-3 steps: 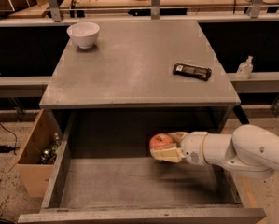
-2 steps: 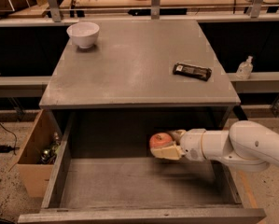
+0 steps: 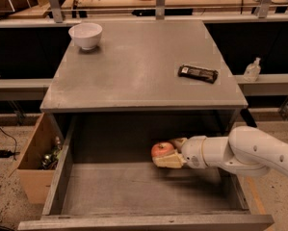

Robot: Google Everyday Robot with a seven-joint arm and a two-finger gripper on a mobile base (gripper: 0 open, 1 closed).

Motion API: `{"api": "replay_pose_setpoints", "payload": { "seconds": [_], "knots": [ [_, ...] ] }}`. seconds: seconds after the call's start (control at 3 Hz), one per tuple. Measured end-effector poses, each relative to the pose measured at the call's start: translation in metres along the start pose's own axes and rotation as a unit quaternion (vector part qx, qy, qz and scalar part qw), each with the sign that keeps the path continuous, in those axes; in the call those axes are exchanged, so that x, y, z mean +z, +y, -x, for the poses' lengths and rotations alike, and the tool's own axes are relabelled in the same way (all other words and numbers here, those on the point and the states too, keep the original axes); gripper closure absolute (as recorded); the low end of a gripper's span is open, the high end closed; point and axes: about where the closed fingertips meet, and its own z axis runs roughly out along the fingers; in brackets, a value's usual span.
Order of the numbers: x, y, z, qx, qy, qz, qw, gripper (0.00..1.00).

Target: Place apple into top drawer

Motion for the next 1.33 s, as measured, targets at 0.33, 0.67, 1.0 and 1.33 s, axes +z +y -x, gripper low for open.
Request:
{"api": "replay_pose_setpoints", "payload": {
  "seconds": [0.33, 0.67, 1.0, 1.33],
  "knots": [
    [0.0077, 0.0009, -0.0184, 0.019, -0.01, -0.001, 0.9998, 1.0],
    [0.0093, 0.0021, -0.0172, 0.018, -0.009, 0.002, 0.9998, 0.74],
    [0.0105, 0.003, -0.0169, 0.017, -0.009, 0.003, 0.9998, 0.51],
    [0.0118, 0.0041, -0.0165, 0.017, -0.009, 0.005, 0.9998, 0.28]
  ]
}}
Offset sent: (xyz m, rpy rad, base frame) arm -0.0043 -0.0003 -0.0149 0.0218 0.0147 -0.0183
